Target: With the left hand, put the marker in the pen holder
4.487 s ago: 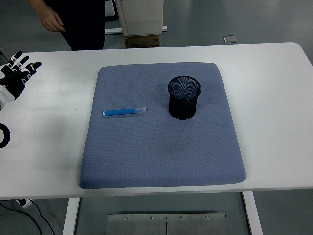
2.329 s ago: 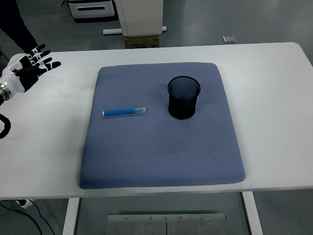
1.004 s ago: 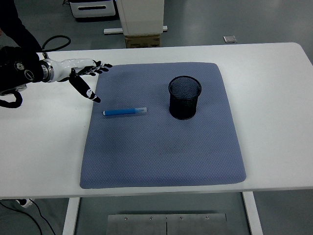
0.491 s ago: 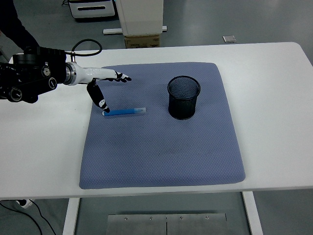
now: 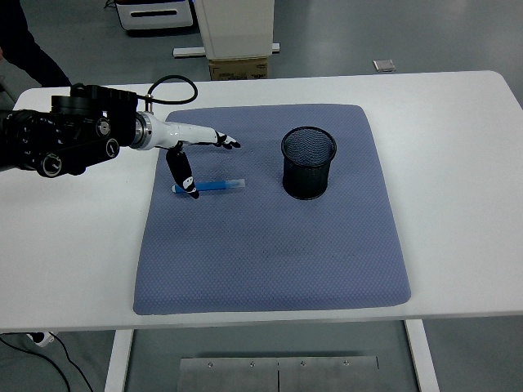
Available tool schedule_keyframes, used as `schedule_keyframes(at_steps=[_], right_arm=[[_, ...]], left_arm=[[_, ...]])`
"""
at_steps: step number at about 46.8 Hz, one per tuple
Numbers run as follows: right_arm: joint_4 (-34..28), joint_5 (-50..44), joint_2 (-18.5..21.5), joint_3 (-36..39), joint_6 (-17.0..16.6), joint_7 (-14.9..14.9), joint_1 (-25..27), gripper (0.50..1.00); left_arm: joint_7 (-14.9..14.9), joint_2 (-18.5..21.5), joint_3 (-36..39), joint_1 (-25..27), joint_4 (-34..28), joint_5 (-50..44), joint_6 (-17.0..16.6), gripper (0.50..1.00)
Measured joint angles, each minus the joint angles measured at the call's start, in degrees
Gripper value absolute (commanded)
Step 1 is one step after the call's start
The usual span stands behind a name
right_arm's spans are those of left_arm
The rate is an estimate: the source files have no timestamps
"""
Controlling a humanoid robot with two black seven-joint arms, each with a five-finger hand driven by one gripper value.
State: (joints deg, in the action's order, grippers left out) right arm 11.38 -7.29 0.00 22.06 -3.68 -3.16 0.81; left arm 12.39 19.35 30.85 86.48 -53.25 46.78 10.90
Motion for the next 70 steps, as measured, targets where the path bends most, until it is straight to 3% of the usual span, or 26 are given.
schedule_keyframes(at_steps=[40, 54, 56, 57, 70], right_arm=[[0.0, 0.0, 0.0, 0.0, 0.0, 0.0, 0.0, 1.0], [0.0, 0.0, 0.0, 0.0, 0.0, 0.0, 0.0, 1.0], [0.0, 0.0, 0.0, 0.0, 0.0, 0.0, 0.0, 1.0], [0.0, 0.0, 0.0, 0.0, 0.0, 0.0, 0.0, 1.0], [0.0, 0.0, 0.0, 0.0, 0.0, 0.0, 0.0, 1.0]], left_arm=[[-1.0, -0.6, 2.4, -0.2, -2.2, 2.4, 0.2, 1.0], [-1.0, -1.6, 2.4, 0.1, -2.2, 3.7, 0.4, 0.933], [-1.0, -1.6, 2.4, 0.1, -2.1, 3.8, 0.4, 0.912], [-1.0, -1.8, 2.4, 0.1, -2.1, 4.5, 0.4, 0.877], [-1.0, -1.9, 2.4, 0.2, -1.7, 8.2, 0.3, 0.871]])
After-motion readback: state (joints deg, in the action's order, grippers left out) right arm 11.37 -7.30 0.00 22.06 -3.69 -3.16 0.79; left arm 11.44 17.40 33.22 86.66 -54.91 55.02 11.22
